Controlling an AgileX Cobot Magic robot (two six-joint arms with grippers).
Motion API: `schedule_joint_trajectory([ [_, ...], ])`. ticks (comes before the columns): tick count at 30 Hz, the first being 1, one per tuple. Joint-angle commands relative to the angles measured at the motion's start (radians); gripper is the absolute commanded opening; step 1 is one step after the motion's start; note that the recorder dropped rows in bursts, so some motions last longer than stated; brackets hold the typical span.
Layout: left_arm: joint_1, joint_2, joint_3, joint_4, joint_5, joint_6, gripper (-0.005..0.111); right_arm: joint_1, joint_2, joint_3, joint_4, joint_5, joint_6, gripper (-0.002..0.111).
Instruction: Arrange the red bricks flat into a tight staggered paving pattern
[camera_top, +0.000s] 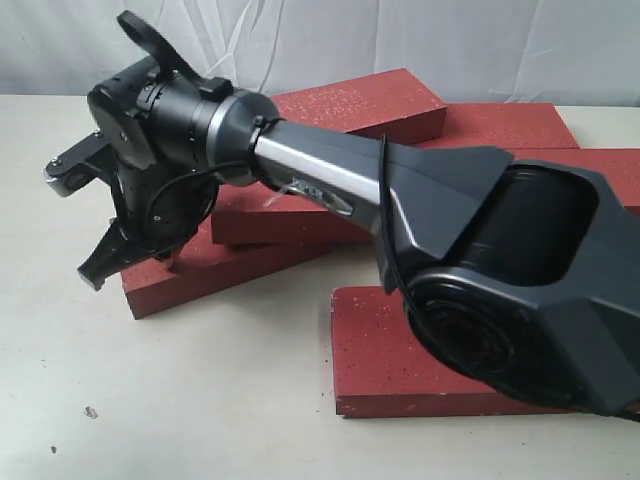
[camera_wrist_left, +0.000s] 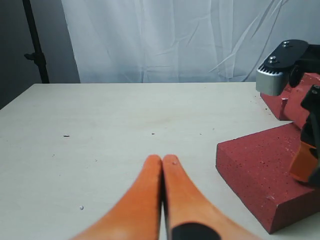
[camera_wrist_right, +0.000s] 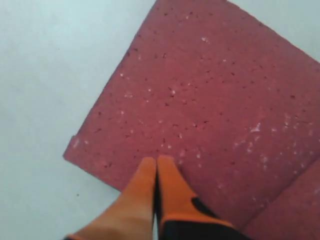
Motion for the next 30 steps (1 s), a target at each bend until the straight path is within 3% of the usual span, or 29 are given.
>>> schedule_joint_trajectory([
  [1, 0.003, -0.005, 0.005, 0.006, 0.001, -0.006, 0.0, 0.024, 0.013, -0.001, -0.024, -0.049, 0.006, -0.001],
  [11, 0.003, -0.005, 0.005, 0.006, 0.001, -0.006, 0.0, 0.084, 0.023, -0.001, 0.232, -0.041, -0.087, -0.001],
  [19, 0.003, -0.005, 0.005, 0.006, 0.001, -0.006, 0.0, 0.121, 0.007, -0.034, 0.3, -0.052, -0.09, -0.001],
  [23, 0.003, -0.005, 0.005, 0.006, 0.001, -0.006, 0.0, 0.119, -0.027, -0.099, 0.275, -0.04, -0.09, -0.001],
  [30, 0.003, -0.005, 0.005, 0.006, 0.001, -0.006, 0.0, 0.101, -0.026, -0.116, 0.064, -0.074, -0.077, -0.001],
])
